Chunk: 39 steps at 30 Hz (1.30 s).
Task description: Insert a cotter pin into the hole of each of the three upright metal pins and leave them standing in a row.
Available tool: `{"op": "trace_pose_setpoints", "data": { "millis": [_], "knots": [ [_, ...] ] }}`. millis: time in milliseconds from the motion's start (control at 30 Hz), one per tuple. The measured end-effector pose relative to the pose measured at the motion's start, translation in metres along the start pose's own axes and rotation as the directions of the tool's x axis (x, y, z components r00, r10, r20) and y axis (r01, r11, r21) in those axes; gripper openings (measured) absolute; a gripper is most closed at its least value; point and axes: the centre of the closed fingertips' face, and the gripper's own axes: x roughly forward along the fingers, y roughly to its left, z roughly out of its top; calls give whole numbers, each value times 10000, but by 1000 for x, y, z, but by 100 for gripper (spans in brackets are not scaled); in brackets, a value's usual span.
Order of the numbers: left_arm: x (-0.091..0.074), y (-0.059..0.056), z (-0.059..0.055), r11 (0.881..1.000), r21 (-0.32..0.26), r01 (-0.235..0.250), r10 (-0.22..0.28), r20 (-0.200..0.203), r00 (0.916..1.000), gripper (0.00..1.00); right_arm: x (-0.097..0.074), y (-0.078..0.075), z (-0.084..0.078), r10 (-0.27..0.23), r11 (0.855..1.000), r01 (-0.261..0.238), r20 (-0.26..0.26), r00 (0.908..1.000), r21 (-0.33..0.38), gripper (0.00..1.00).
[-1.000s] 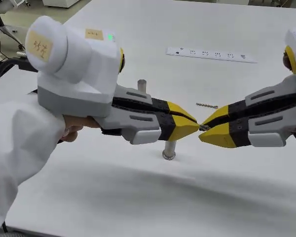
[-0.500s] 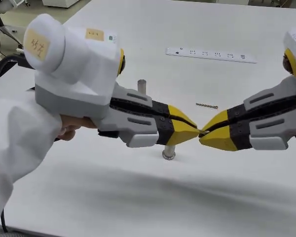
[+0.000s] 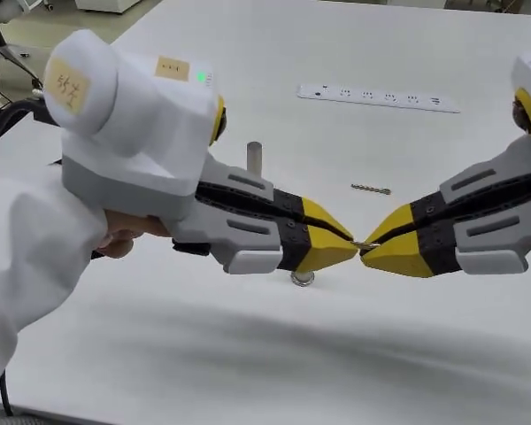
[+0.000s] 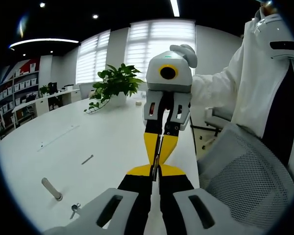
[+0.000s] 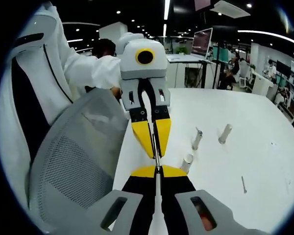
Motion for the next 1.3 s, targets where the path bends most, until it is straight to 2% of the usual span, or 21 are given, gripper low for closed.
{"op": "trace_pose_setpoints", "data": {
  "millis": [67, 233, 333, 433, 500, 600, 700, 833, 967, 1200, 1300],
  "knots": [
    [0, 0, -2, 10000, 39, -2, 2, -30, 10000, 1, 0, 1, 1, 32, 10000, -32, 70, 10000, 40, 0],
    [-2, 12, -6, 9987, -6, -510, 510, -60, 9987, 3, 0, -4, 1, -127, 9999, 126, 115, 9999, 86, 0],
    [-4, 19, -8, 9969, 0, -783, 783, -29, 9969, 11, 0, -9, -1, -324, 9993, 322, 102, 9994, 194, 0],
    [-5, 26, -11, 9951, -7, -990, 990, -90, 9951, 19, -1, -17, -7, -711, 9970, 716, -156, 9973, 305, 0],
    [-6, 34, -13, 9912, 38, -1321, 1322, -155, 9911, 21, 0, -21, -13, -859, 9959, 869, -379, 9956, 260, 0],
    [-5, 42, -19, 9884, 58, -1520, 1521, -351, 9877, 24, 2, -24, -19, -927, 9948, 947, -527, 9943, 377, 0],
    [-4, 48, -24, 9867, 71, -1621, 1623, -546, 9852, 25, 4, -29, -27, -1096, 9923, 1136, -773, 9910, 494, 0],
    [-2, 56, -36, 9840, 143, -1775, 1780, -1024, 9787, 25, 8, -37, -38, -1356, 9863, 1444, -1074, 9849, 792, 0],
    [1, 59, -45, 9850, 146, -1721, 1726, -1271, 9768, 24, 9, -40, -42, -1577, 9827, 1691, -1375, 9779, 758, 0],
    [5, 65, -56, 9854, 273, -1681, 1703, -1713, 9704, 23, 17, -46, -54, -1580, 9833, 1716, -1822, 9705, 611, 0],
    [7, 65, -59, 9869, 271, -1587, 1610, -1816, 9701, 22, 20, -47, -58, -1493, 9844, 1638, -1876, 9708, 641, 0]
  ]
}}
